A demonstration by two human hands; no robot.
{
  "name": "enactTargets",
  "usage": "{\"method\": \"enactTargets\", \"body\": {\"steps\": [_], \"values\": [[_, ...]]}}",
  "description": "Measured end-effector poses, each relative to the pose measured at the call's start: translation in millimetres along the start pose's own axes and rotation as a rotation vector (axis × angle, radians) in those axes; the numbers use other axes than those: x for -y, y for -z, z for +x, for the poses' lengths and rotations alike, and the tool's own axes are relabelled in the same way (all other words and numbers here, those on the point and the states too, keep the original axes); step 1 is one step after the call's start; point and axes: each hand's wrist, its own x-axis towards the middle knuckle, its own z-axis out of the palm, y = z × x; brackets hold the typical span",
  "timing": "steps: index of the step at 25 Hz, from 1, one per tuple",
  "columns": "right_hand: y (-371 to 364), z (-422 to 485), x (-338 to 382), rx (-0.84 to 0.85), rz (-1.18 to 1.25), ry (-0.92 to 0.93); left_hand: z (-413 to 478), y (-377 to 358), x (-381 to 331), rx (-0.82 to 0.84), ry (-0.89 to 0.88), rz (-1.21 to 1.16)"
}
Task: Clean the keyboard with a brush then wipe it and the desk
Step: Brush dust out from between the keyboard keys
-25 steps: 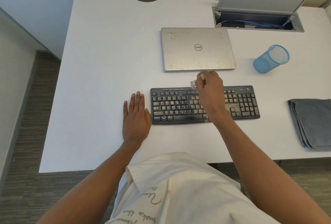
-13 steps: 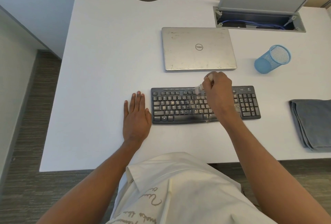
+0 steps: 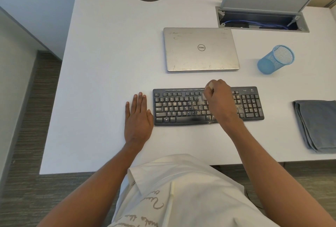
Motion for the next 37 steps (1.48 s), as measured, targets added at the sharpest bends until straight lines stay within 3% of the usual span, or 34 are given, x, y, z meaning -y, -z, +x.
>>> {"method": "enactTargets", "body": {"steps": [5, 16, 19, 21, 24, 27, 37], "values": [[11, 15, 12, -0.105, 0.071, 0.013, 0, 1, -1, -0.002, 0.001, -0.002], [3, 10, 3, 0.008, -0.043, 0.002, 0, 0, -1, 0.006, 0.005, -0.003], [9, 15, 19, -0.017, 0.1, 0.09, 0, 0, 0, 0.007, 0.001, 0.002], [6, 23, 28, 0.051, 0.133, 0.2, 0, 0, 0, 0.009, 0.003, 0.0], [-6, 36, 35, 0.237, 0.094, 0.306, 1, 0, 0, 0.01, 0.002, 0.002], [-12, 41, 33, 0.357, 0.035, 0.286, 0, 0, 1, 0.012, 0.001, 0.011], [34, 47, -3, 0.221, -0.307, 0.157, 0, 0, 0, 0.001, 0.0, 0.004]]}}
